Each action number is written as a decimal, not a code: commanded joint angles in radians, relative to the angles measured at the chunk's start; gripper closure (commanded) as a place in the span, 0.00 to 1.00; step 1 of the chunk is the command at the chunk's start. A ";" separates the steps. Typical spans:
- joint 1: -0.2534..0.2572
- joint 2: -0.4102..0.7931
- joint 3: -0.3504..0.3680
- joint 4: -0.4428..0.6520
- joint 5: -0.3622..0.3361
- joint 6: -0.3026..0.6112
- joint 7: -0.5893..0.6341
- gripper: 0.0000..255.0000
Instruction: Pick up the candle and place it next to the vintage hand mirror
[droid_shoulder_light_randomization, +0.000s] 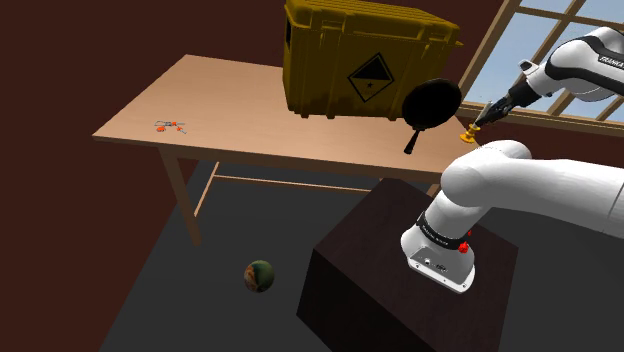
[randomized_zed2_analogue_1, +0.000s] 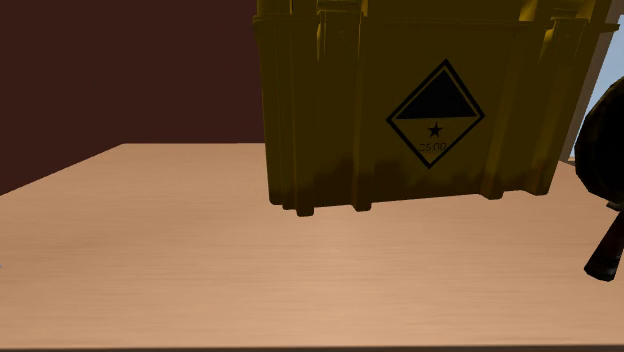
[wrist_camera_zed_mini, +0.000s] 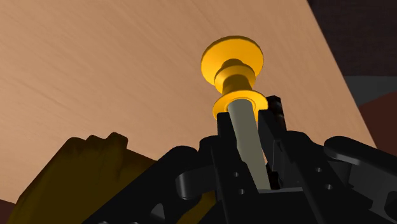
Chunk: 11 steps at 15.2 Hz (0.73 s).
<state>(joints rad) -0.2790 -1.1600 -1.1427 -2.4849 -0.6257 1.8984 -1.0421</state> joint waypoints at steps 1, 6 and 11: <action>-0.006 -0.002 -0.023 -0.020 -0.019 0.022 -0.005 1.00; -0.006 0.003 -0.083 -0.055 -0.061 0.074 -0.013 1.00; -0.001 0.012 -0.147 -0.085 -0.107 0.129 -0.020 1.00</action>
<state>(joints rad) -0.2814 -1.1498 -1.2767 -2.5658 -0.7233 2.0168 -1.0598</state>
